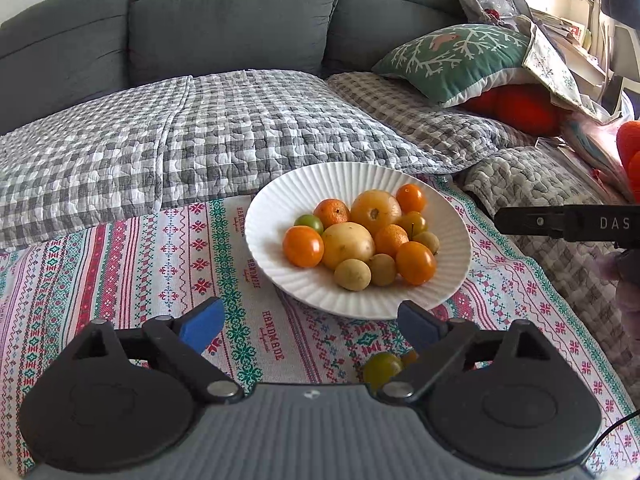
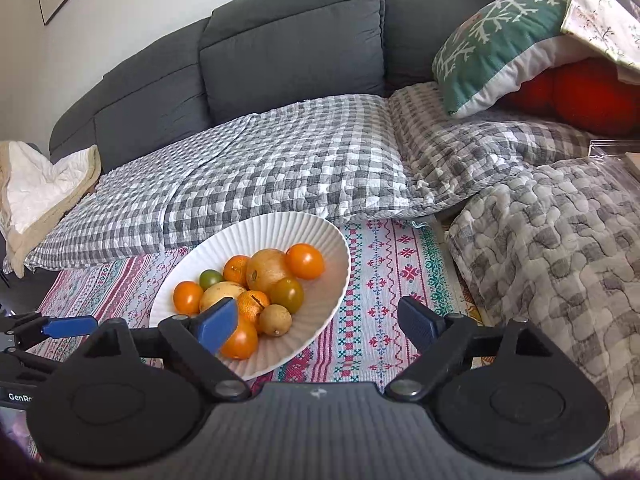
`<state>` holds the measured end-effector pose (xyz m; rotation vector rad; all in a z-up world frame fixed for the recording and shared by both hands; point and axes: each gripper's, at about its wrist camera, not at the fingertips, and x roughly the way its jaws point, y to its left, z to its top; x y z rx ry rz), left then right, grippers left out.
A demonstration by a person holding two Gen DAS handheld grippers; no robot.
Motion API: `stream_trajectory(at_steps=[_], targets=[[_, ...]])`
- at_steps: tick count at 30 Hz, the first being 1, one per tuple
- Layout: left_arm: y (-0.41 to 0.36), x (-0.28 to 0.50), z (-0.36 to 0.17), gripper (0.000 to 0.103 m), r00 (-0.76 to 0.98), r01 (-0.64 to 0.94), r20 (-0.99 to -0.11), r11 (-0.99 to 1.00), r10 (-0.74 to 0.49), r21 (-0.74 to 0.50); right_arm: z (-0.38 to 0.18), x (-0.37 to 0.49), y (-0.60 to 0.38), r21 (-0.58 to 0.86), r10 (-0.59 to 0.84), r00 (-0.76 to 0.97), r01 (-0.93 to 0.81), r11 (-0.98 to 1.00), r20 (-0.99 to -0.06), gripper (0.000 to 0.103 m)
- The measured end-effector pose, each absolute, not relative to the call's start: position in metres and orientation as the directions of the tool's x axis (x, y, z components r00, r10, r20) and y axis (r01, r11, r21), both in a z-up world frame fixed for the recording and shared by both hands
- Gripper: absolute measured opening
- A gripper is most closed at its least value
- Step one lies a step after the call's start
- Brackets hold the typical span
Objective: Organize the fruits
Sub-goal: 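Withdraw both tools from the plate back over the cloth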
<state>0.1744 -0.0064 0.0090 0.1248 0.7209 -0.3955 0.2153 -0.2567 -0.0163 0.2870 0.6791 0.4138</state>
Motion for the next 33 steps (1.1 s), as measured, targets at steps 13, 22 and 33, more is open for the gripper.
stream_trajectory(at_steps=[13, 22, 33], targets=[[0.001, 0.133, 0.005, 0.095, 0.686, 0.370, -0.670, 0.929, -0.283, -0.014, -0.006, 0.169, -0.244, 0.302, 0.420, 0.700, -0.295, 0.906, -0.577, 0.103], [0.004, 0.123, -0.019, 0.095, 0.681, 0.317, -0.699, 0.948, -0.219, 0.012, -0.030, 0.143, -0.240, 0.262, 0.374, 0.694, -0.267, 0.927, -0.615, 0.103], [-0.026, 0.130, -0.045, 0.074, 0.701, 0.369, -0.676, 0.927, -0.228, 0.071, -0.051, 0.140, -0.238, 0.191, 0.304, 0.703, -0.238, 0.952, -0.643, 0.103]])
